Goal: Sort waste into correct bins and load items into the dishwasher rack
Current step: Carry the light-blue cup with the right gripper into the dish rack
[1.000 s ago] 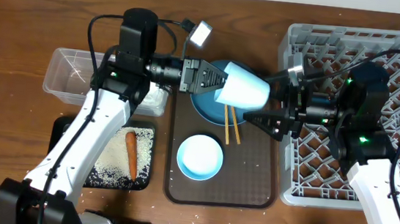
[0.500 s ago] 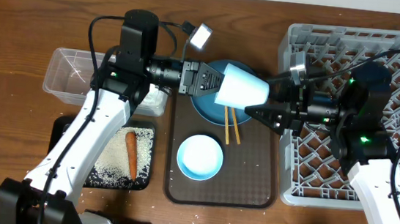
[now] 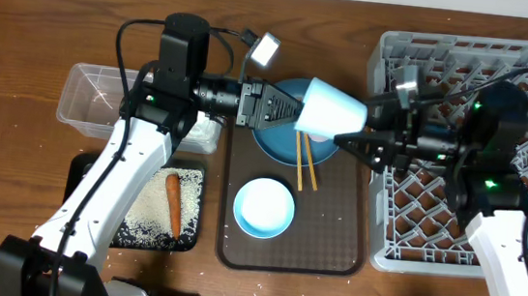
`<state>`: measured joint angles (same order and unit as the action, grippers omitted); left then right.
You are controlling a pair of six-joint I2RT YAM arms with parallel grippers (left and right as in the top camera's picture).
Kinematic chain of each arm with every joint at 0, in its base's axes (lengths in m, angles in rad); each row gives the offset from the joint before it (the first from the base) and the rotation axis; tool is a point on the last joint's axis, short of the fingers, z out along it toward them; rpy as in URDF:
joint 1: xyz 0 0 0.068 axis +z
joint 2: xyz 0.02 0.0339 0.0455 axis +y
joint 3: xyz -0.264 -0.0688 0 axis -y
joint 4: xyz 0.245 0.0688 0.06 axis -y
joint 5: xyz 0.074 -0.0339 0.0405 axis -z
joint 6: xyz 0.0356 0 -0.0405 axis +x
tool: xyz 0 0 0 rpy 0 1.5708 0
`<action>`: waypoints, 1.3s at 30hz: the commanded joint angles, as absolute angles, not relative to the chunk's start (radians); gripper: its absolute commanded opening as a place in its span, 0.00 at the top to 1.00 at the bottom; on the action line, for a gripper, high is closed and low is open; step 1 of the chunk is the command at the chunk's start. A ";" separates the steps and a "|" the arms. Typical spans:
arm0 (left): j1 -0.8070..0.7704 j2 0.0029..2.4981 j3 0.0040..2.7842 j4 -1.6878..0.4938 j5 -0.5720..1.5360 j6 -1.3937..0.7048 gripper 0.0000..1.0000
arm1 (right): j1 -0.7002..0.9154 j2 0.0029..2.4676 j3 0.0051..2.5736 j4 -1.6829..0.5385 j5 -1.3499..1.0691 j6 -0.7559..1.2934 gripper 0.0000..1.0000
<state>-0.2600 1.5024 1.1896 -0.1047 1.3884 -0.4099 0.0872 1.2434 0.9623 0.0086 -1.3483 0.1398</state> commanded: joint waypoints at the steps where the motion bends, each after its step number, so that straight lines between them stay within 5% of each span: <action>1: -0.261 1.498 1.195 -0.104 1.394 -0.371 0.57 | 0.060 1.243 0.972 0.007 -1.393 0.126 0.46; 5: -0.259 1.498 1.195 -0.104 1.340 -0.366 0.48 | 0.028 1.243 0.972 -0.019 -1.396 0.125 0.46; 9: -0.259 1.498 1.195 -0.104 1.285 -0.367 0.19 | -0.015 1.243 0.972 -0.048 -1.396 0.125 0.46; 18: -0.259 1.498 1.195 -0.104 1.285 -0.367 0.11 | -0.121 1.243 0.972 -0.157 -1.359 0.072 0.46; 39: -0.260 1.498 1.195 -0.104 1.285 -0.367 0.06 | -0.125 1.212 0.987 -0.487 -0.457 0.015 0.46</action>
<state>-0.2600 1.5024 1.1896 -0.1051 1.2827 -0.3843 -0.1284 1.2404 0.9623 -0.4728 -0.5945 0.0322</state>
